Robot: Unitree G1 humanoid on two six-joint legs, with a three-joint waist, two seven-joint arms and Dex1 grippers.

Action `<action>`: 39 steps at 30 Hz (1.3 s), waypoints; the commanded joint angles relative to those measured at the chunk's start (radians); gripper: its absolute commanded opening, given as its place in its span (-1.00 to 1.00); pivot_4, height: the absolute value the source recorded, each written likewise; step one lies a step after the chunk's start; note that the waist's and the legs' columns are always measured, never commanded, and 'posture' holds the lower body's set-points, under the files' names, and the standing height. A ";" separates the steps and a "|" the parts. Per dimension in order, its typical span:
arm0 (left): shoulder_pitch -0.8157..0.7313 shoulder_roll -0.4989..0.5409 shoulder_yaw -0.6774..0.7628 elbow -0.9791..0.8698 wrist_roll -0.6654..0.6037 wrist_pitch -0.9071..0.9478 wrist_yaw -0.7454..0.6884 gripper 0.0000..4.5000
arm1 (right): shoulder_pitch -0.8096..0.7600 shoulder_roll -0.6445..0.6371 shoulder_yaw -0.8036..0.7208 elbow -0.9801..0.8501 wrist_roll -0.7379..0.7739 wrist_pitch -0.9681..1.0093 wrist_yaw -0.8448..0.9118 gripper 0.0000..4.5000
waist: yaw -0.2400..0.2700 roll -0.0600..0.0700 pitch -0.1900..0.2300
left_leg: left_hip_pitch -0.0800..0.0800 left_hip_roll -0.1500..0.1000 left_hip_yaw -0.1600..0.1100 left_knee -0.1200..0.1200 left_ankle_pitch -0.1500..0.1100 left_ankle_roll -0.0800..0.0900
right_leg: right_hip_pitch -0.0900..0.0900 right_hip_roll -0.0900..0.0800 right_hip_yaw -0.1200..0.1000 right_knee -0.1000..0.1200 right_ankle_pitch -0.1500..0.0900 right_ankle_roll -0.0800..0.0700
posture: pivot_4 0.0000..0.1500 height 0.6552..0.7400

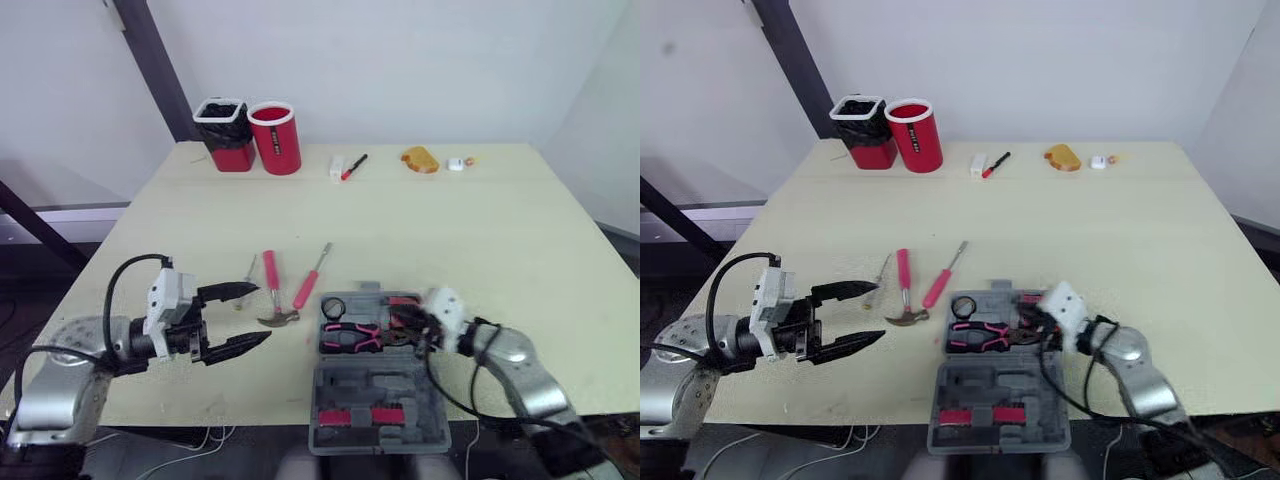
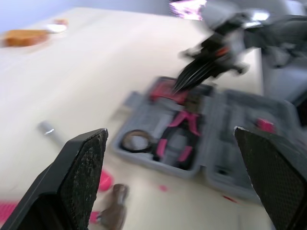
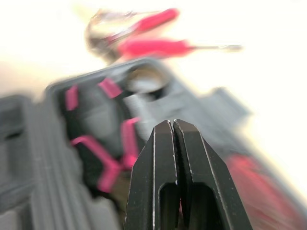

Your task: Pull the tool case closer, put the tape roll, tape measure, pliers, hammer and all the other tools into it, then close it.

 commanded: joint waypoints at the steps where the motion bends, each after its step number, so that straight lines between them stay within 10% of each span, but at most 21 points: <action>1: 0.035 -0.020 0.087 -0.019 -0.030 0.016 0.076 1.00 | 0.079 -0.029 -0.135 -0.062 0.091 -0.065 -0.007 -0.96 | 0.000 -0.001 0.002 | 0.000 0.000 0.000 0.000 0.000 0.000 | 0.000 0.000 0.000 0.000 0.000 0.000 | 1.00 0.93; 10: 0.179 -0.123 0.187 0.069 0.042 -0.074 0.209 1.00 | 0.279 -0.105 -0.432 0.039 0.268 -0.092 0.045 -0.86 | -0.001 -0.002 0.004 | 0.003 0.000 0.002 0.001 0.000 0.000 | 0.002 0.000 0.001 0.000 -0.003 -0.003 | 1.00 0.93; 19: 0.239 -0.164 0.183 0.097 0.068 -0.115 0.239 1.00 | 0.413 -0.109 -0.529 0.113 0.342 -0.155 0.131 0.93 | 0.001 -0.003 0.004 | 0.002 0.000 0.002 0.001 0.000 0.000 | 0.002 0.000 0.001 -0.001 -0.003 -0.004 | 1.00 0.93; 39: 0.293 -0.161 0.185 0.066 0.055 -0.112 0.237 1.00 | 0.484 -0.132 -0.512 0.126 0.346 -0.179 0.206 0.97 | 0.001 -0.003 0.004 | 0.003 0.001 0.001 0.001 0.000 0.000 | 0.002 -0.001 0.002 -0.001 -0.003 -0.004 | 1.00 0.93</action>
